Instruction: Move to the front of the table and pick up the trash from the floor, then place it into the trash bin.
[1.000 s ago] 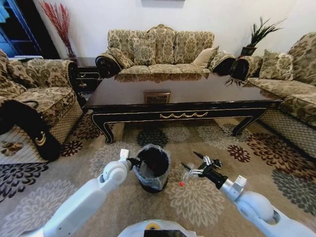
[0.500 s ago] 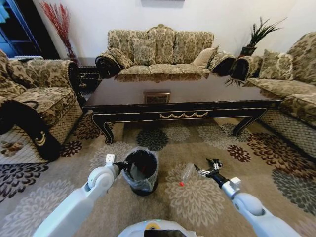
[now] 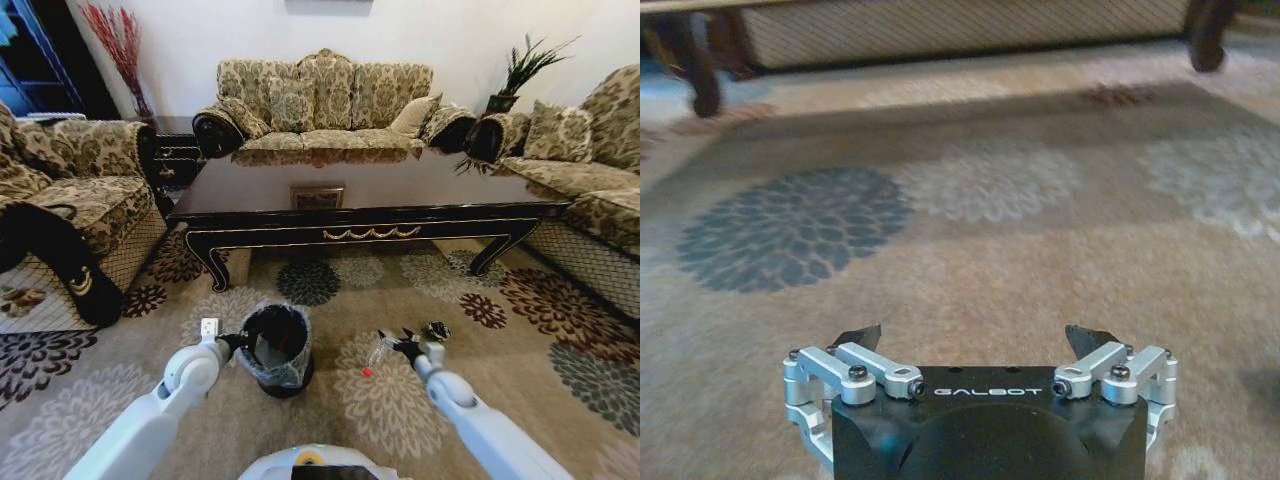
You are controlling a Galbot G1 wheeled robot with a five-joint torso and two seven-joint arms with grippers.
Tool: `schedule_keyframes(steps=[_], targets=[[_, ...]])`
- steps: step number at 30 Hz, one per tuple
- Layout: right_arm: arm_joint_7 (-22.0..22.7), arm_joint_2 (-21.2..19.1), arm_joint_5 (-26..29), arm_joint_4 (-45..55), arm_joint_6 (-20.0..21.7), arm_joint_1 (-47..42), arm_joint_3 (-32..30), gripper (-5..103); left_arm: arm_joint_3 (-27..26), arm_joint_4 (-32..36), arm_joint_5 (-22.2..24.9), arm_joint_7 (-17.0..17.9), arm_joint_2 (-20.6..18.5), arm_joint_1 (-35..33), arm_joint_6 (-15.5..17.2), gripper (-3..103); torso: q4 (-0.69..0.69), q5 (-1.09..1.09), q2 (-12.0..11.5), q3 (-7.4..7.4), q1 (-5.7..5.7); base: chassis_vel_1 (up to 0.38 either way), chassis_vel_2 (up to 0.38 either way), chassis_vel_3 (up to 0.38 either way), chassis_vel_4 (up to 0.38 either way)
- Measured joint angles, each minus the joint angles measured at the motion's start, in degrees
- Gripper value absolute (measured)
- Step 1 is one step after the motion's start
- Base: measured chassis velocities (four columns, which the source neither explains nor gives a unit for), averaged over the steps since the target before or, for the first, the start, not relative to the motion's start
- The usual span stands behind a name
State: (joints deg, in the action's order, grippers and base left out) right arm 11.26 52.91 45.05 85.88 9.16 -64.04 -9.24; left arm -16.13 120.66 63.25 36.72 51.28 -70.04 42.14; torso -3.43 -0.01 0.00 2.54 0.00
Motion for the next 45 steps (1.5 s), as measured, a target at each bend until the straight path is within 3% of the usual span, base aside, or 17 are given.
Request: schedule_keyframes(steps=[3,5,6,10,15,25,37,39,42,43,45], targets=[[3.11,0.87,0.72,-0.74,2.03,1.84,1.26,100,-0.62,0.00,-0.11,0.02,-0.15,-0.53,0.00,3,0.00,-0.01,0.00,0.00,0.00,0.000,0.000,0.000,0.000],[8.66,2.46,1.39,-2.23,4.65,4.24,2.85,100,-1.49,0.25,-0.13,0.04,-0.18,-1.52,0.00,3,-0.01,0.00,0.00,0.00,0.00,0.000,0.000,0.000,0.000],[8.66,2.46,1.39,-2.23,4.65,4.24,2.85,100,-1.49,0.25,-0.13,0.04,-0.18,-1.52,0.00,3,-0.01,0.00,0.00,0.00,0.00,0.000,0.000,0.000,0.000],[19.33,5.97,2.90,-4.34,11.30,7.28,4.99,100,-1.77,0.51,-1.08,0.20,-0.67,-2.19,0.00,3,-0.03,0.00,0.00,0.00,0.00,0.000,0.000,0.000,0.000],[24.23,9.00,2.32,-7.54,14.04,9.58,6.51,100,-1.77,0.66,-0.91,0.19,-0.73,-2.10,0.00,3,-0.01,-0.01,0.00,0.00,0.00,0.000,0.000,0.000,0.000],[26.41,15.36,3.01,-14.29,13.94,12.52,6.54,100,-1.71,0.84,-0.87,-0.06,-1.67,-1.86,0.00,3,0.01,0.01,0.00,0.00,0.00,0.000,0.000,0.000,0.000],[26.35,16.49,3.30,-17.50,13.03,12.05,5.93,103,-1.85,1.45,0.79,0.65,-2.37,-1.65,0.00,3,-0.02,0.01,0.00,0.00,0.00,0.000,0.000,0.000,0.000],[26.23,16.43,3.51,-17.51,13.03,12.03,5.91,98,-1.83,1.44,0.80,0.67,-2.30,-1.65,0.00,3,-0.02,0.01,0.00,0.00,0.00,0.000,0.000,0.000,0.000],[25.66,15.01,4.99,-17.27,13.05,11.74,5.83,83,-1.81,1.50,1.37,1.06,-2.01,-1.93,0.00,3,-0.01,0.01,0.00,0.00,0.00,0.000,0.000,0.000,0.000],[25.66,15.01,4.99,-17.27,13.05,11.74,5.83,83,-1.81,1.50,1.37,1.06,-2.01,-1.93,0.00,3,-0.01,0.01,0.00,0.00,0.00,0.000,0.000,0.000,0.000],[25.06,14.50,4.90,-17.39,13.07,11.62,5.55,72,-1.90,1.65,1.98,1.35,-1.85,-1.94,0.00,3,-0.02,0.02,0.00,0.00,0.00,0.000,0.000,0.000,0.000]])
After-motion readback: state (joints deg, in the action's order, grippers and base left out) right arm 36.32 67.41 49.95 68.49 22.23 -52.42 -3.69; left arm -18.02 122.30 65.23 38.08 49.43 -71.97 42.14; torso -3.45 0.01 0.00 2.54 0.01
